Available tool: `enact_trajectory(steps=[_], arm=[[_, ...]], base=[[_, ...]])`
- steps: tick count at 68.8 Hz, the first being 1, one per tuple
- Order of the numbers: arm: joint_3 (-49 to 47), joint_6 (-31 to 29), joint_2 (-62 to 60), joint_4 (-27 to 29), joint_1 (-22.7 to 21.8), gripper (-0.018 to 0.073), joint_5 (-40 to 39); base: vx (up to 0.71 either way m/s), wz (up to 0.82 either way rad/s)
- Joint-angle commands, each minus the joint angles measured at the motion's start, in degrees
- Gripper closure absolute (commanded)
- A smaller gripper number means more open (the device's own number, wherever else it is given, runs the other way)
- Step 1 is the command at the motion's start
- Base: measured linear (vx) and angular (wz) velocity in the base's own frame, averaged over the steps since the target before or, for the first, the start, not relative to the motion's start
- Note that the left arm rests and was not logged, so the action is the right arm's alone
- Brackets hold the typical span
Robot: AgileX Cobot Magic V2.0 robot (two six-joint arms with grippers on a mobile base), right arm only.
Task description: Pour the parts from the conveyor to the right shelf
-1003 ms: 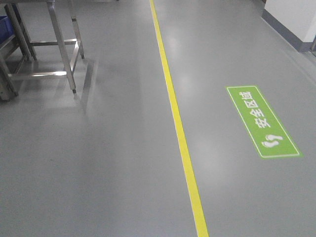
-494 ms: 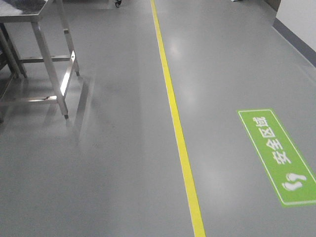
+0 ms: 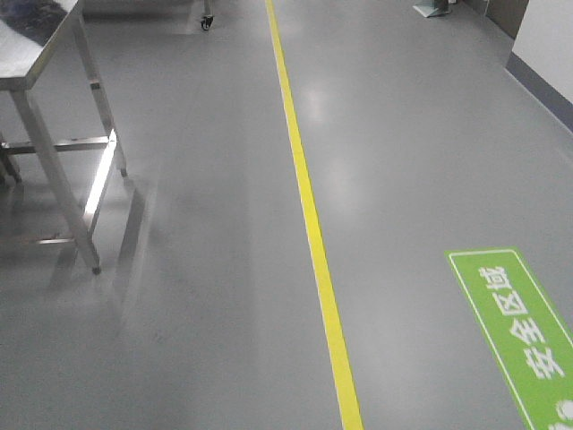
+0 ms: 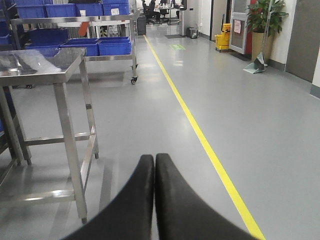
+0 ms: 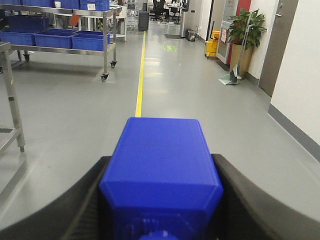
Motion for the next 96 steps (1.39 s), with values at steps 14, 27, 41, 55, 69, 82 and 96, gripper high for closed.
enact_trajectory(steps=[14, 27, 41, 55, 69, 82, 96], arm=[[-1.59, -0.41, 0.52, -0.1, -0.16, 0.0565, -4.88], [-1.59, -0.41, 0.52, -0.1, -0.16, 0.0565, -4.88], [-1.59, -0.41, 0.52, -0.1, -0.16, 0.0565, -4.88], [-1.59, -0.41, 0.52, -0.1, -0.16, 0.0565, -4.88], [-1.59, -0.41, 0.52, -0.1, -0.16, 0.0565, -4.88], [-1.59, -0.41, 0.52, -0.1, -0.16, 0.0565, -4.88], [-1.59, -0.41, 0.52, -0.1, -0.16, 0.0565, -4.88]], base=[[0.66, -0.01], [0.64, -0.03], [0.64, -0.04], [0.64, -0.09], [0.64, -0.13], [0.65, -0.11], [0.66, 0.0]])
